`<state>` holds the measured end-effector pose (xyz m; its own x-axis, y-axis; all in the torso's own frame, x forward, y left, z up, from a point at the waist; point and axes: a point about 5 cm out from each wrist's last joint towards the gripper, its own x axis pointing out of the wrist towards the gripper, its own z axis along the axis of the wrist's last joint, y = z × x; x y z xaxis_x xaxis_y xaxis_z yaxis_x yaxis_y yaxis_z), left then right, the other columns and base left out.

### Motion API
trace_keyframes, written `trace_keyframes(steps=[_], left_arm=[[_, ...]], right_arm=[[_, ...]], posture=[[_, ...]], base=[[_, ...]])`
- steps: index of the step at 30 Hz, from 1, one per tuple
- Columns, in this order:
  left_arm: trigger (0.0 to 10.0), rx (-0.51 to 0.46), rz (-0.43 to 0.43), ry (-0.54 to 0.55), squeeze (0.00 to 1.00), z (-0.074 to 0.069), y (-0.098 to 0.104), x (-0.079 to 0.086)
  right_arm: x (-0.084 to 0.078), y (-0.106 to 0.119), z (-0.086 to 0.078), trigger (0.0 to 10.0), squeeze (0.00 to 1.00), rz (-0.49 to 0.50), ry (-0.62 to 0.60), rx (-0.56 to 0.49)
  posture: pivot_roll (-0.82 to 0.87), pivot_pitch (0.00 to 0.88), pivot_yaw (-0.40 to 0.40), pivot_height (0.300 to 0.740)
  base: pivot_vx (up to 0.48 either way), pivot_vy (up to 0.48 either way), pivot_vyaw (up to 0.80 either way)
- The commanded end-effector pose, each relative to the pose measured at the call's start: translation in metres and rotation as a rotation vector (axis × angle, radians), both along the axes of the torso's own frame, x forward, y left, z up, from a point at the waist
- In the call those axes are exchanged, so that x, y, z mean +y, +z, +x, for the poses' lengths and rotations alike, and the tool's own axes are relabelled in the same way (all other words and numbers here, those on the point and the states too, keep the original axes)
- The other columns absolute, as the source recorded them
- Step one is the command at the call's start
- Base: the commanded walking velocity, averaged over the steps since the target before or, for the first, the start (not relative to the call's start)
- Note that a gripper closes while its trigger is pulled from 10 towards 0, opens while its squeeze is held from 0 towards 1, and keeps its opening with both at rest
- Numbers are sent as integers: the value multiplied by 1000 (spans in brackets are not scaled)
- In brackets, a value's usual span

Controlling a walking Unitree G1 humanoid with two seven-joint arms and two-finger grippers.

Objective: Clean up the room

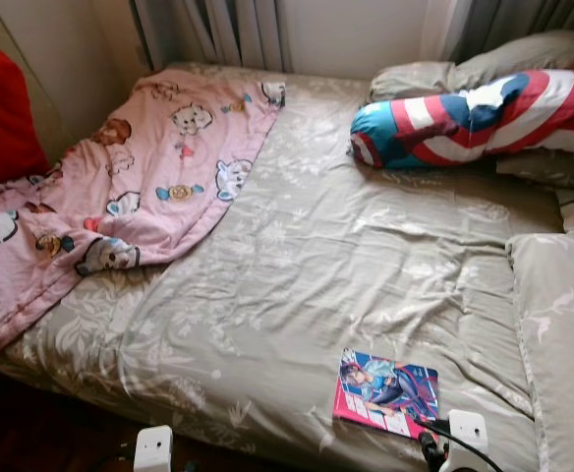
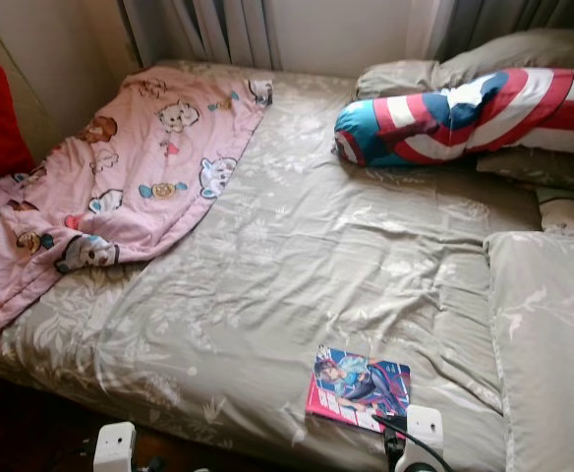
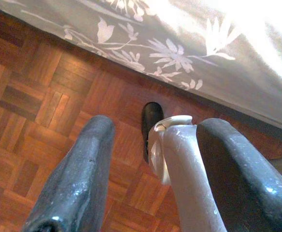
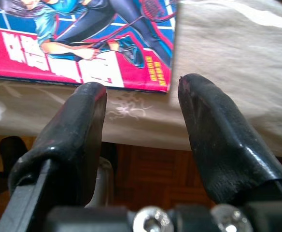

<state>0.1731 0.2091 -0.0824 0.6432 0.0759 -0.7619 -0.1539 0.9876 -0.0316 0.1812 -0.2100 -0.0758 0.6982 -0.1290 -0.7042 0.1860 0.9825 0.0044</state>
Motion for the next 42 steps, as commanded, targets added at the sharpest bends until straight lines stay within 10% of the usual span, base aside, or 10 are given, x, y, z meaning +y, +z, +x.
trace_keyframes(steps=[1,14,22,42], left_arm=[[10000,42,4,5,0,-9,-4,2],[10000,47,3,-6,0,-8,-4,1],[10000,48,2,-7,0,-8,-4,1],[10000,48,2,-4,0,-8,-4,2]], right_arm=[[3,-4,-5,10000,0,16,-7,31],[25,-9,-16,10000,0,24,15,9],[56,-3,-8,10000,0,27,30,-68],[135,29,-49,10000,0,33,37,-151]], posture=[[42,170,-5,719],[43,180,-7,719],[46,181,-7,719],[46,185,-9,719]], base=[[0,285,0],[0,383,0],[0,374,0],[0,358,0]])
